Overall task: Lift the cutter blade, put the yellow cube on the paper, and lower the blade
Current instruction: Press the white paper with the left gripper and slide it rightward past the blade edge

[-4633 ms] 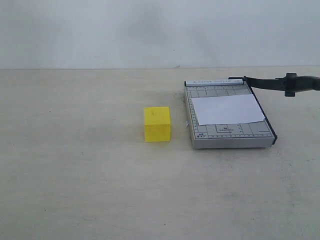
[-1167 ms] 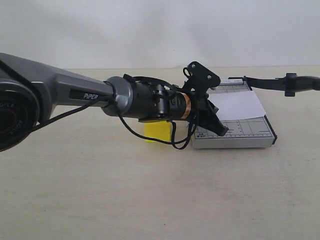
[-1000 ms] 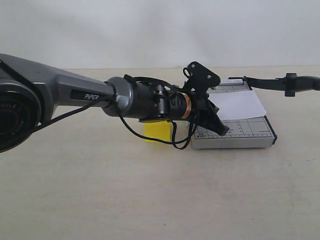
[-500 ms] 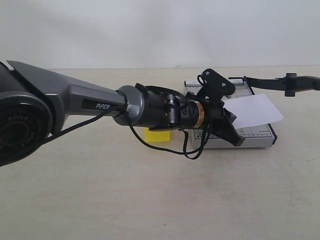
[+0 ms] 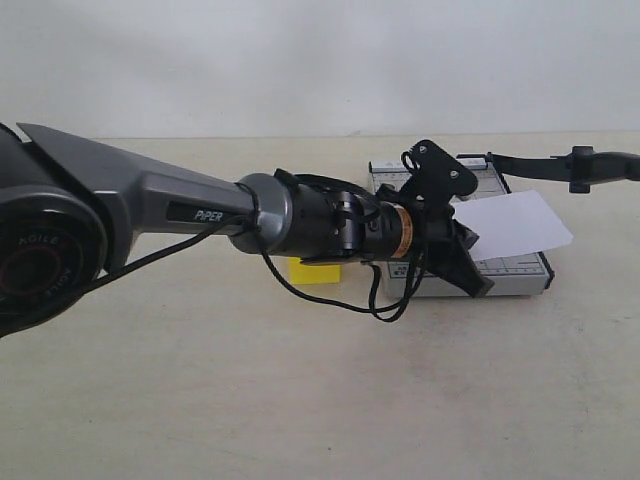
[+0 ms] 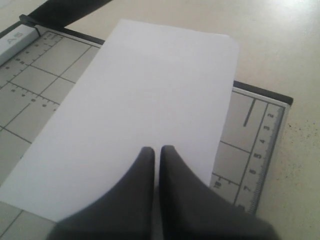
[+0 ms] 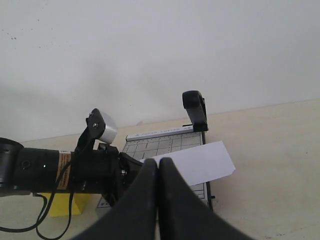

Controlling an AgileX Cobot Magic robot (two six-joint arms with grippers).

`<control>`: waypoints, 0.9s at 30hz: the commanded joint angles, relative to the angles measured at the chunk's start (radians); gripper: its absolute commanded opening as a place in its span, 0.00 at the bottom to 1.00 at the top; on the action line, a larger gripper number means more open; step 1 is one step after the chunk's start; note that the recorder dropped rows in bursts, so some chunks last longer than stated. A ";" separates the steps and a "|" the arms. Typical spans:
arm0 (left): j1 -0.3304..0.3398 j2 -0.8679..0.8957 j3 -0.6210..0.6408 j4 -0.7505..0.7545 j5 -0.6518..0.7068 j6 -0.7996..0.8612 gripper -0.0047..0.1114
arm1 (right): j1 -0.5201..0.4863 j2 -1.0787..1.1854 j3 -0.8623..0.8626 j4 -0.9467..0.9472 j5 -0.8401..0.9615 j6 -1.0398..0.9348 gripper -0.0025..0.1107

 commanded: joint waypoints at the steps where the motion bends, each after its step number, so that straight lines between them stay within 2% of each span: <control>1: -0.008 0.014 -0.002 0.005 0.034 0.008 0.08 | 0.001 -0.008 0.000 0.001 -0.005 -0.001 0.02; 6: -0.008 0.002 -0.002 0.005 0.034 0.008 0.09 | 0.001 -0.008 0.000 0.001 -0.005 -0.001 0.02; 8: -0.008 -0.003 -0.002 0.005 0.034 0.004 0.14 | 0.001 -0.008 0.000 0.001 -0.005 -0.001 0.02; 15: -0.008 -0.022 -0.002 -0.034 0.015 0.004 0.55 | 0.001 -0.008 0.000 0.001 -0.005 -0.001 0.02; 17: -0.008 -0.040 -0.002 -0.051 0.013 0.004 0.61 | 0.001 -0.008 0.000 0.001 -0.005 -0.001 0.02; 22: -0.008 -0.097 -0.002 -0.053 0.025 0.004 0.60 | 0.001 -0.008 0.000 0.001 -0.005 -0.001 0.02; 27: -0.008 -0.140 -0.002 -0.053 0.145 0.007 0.57 | 0.001 -0.008 0.000 0.001 -0.005 -0.001 0.02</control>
